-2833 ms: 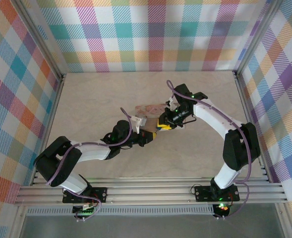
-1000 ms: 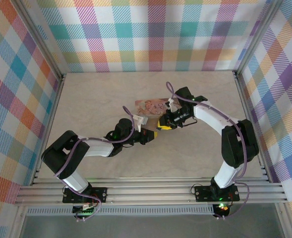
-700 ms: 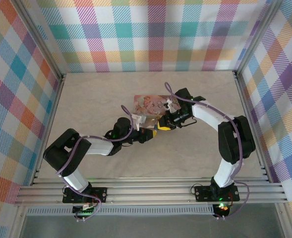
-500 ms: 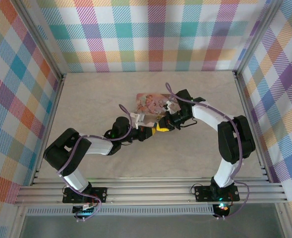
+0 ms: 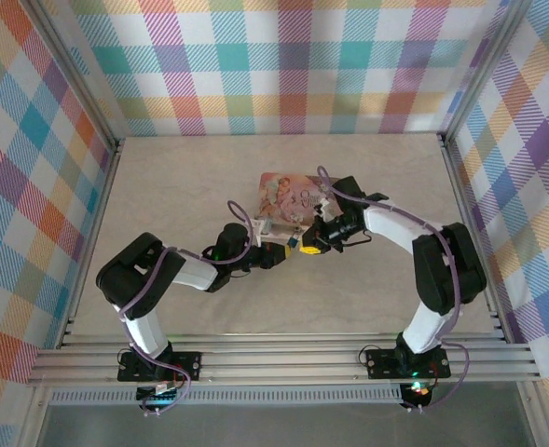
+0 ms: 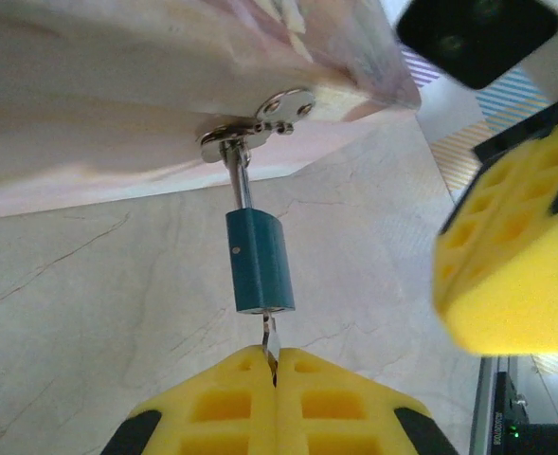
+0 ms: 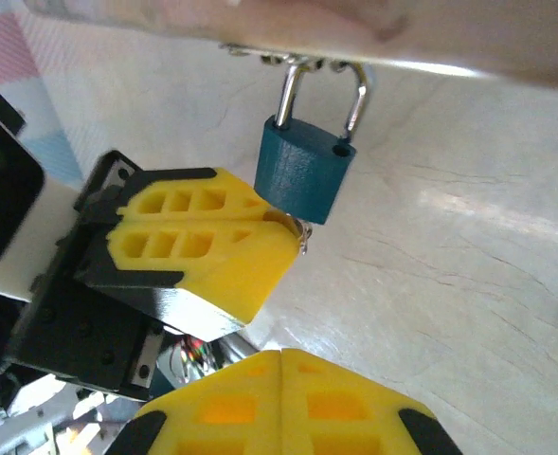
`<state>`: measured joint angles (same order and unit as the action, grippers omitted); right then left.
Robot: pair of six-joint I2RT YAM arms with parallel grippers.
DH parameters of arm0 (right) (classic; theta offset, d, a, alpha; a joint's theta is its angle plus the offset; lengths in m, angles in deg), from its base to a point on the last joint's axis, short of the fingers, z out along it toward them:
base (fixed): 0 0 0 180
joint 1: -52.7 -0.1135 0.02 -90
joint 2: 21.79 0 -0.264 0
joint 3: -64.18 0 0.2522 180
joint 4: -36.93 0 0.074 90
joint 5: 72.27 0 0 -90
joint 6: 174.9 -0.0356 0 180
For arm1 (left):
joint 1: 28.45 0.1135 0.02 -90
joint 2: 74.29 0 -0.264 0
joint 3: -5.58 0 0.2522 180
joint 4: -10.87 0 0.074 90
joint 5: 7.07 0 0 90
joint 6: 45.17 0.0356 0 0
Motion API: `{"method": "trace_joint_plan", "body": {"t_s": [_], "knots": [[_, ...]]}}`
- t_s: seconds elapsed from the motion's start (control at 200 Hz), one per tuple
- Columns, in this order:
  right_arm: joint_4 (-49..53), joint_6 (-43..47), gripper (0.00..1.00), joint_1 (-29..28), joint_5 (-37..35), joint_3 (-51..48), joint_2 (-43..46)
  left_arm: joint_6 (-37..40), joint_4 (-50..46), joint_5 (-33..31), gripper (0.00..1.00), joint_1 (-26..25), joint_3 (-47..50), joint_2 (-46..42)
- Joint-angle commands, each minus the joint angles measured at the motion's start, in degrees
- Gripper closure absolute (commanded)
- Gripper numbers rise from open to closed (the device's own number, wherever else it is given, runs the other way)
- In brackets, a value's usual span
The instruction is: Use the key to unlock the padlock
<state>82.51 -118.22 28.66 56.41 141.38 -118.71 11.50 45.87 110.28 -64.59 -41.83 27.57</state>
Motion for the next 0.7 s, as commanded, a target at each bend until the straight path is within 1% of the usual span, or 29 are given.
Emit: {"method": "trace_joint_plan", "body": {"t_s": [0.0, 0.05, 0.1, 0.19, 0.23, 0.295, 0.38, 0.42, 0.61, 0.695], "knots": [[-4.1, -8.0, 1.00, -0.2, -8.0, -0.9, 5.0, -0.3, 7.6, -0.3, 1.00, 0.6, -2.3, 1.3], [-5.4, -10.2, 1.00, -0.2, -10.3, -1.8, 6.5, -0.3, 7.9, -0.2, 1.00, 0.7, -2.6, 2.1], [-7.5, -12.6, 0.96, -0.2, -12.1, -3.2, 7.6, -0.2, 8.1, 0.0, 1.00, 0.6, -3.1, 2.9], [-10.6, -15.9, 0.85, -0.6, -14.2, -5.5, 8.7, -0.1, 8.3, 0.0, 1.00, 0.6, -3.6, 4.1], [-11.1, -16.7, 0.78, -1.0, -15.3, -6.1, 8.8, -0.1, 8.4, 0.0, 1.00, 0.6, -3.8, 4.5], [-11.9, -17.7, 0.71, -1.7, -16.7, -6.9, 8.6, -0.2, 8.4, -0.2, 1.00, 0.6, -4.0, 5.1], [-14.3, -19.4, 0.56, -2.3, -17.7, -8.5, 8.4, -0.2, 8.6, 0.0, 1.00, 0.7, -4.3, 5.8], [-16.3, -20.3, 0.51, -2.6, -18.2, -9.6, 8.5, -0.4, 8.6, 0.4, 1.00, 0.6, -4.6, 6.1], [-27.5, -23.5, 0.49, -3.0, -18.6, -14.9, 8.0, -1.2, 9.1, 1.2, 1.00, 0.6, -5.9, 7.4], [-30.4, -24.4, 0.49, -3.2, -18.6, -16.2, 7.0, -1.5, 9.1, 1.5, 1.00, 0.6, -6.5, 7.7]]}}
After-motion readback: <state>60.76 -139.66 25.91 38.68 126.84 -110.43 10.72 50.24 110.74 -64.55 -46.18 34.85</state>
